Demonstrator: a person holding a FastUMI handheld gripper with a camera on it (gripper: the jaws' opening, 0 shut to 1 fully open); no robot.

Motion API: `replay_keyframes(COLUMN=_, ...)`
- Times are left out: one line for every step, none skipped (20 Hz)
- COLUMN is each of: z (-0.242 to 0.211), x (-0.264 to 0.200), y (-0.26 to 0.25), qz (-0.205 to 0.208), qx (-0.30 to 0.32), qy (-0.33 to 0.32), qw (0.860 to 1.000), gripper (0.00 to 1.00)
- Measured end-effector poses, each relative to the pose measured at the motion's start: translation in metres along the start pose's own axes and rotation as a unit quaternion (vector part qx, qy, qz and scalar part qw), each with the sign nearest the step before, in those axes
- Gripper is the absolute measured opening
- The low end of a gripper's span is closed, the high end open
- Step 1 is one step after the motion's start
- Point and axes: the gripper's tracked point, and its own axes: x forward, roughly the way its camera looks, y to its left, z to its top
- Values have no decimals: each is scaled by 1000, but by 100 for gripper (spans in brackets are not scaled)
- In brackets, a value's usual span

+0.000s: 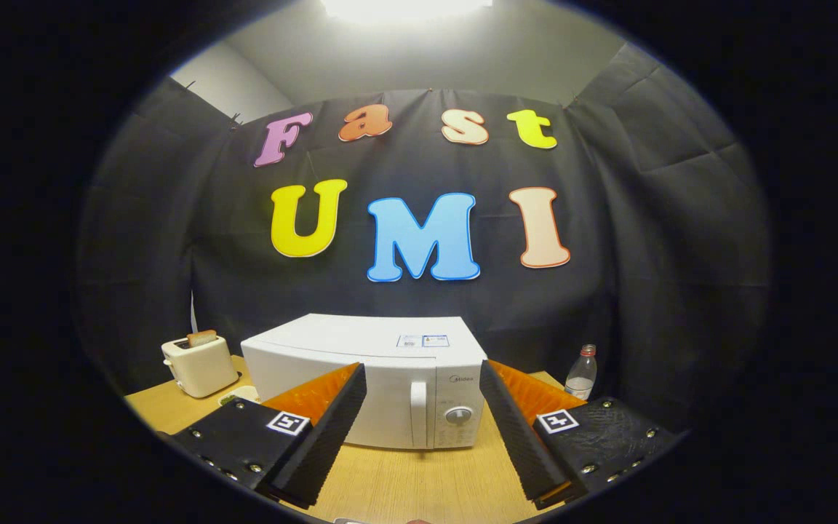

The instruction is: Open the microwave, put the food inside, and close the microwave door.

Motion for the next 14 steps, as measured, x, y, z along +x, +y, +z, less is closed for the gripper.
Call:
replay_keyframes(z=-7, x=11, y=0, qz=1, qx=2, qy=7, qw=1000, gripper=98)
replay_keyframes(z=-16, x=21, y=1, qz=3, qx=4, qy=15, qw=1000, gripper=98)
replay_keyframes(z=-25, x=31, y=2, qz=4, qx=6, qy=25, qw=1000, gripper=98)
replay_keyframes(z=-33, x=41, y=2, qz=5, qx=6, qy=35, qw=999, gripper=98)
replay_keyframes(z=-40, x=50, y=2, qz=5, qx=5, qy=43, qw=999, gripper=98)
replay_keyframes(z=-49, x=60, y=1, qz=5, qx=6, qy=52, qw=999, gripper=98)
replay_keyframes(z=-56, x=69, y=1, qz=5, qx=9, qy=61, qw=998, gripper=98)
replay_keyframes(z=-64, x=78, y=1, qz=3, qx=14, qy=69, qw=998, gripper=98)
replay_keyframes(z=-72, x=85, y=0, qz=1, qx=20, qy=77, qw=997, gripper=98)
replay_keyframes(z=-79, x=93, y=-1, qz=-1, qx=26, qy=86, qw=996, gripper=98)
replay_keyframes(z=-87, x=100, y=-1, qz=-2, qx=32, qy=95, qw=995, gripper=98)
replay_keyframes(z=-94, x=106, y=-2, qz=-4, qx=38, qy=105, qw=994, gripper=94)
replay_keyframes(z=-102, x=111, y=-2, qz=-6, qx=42, qy=114, qw=993, gripper=93)
replay_keyframes(z=-109, x=115, y=-3, qz=-6, qx=45, qy=124, qw=991, gripper=93)
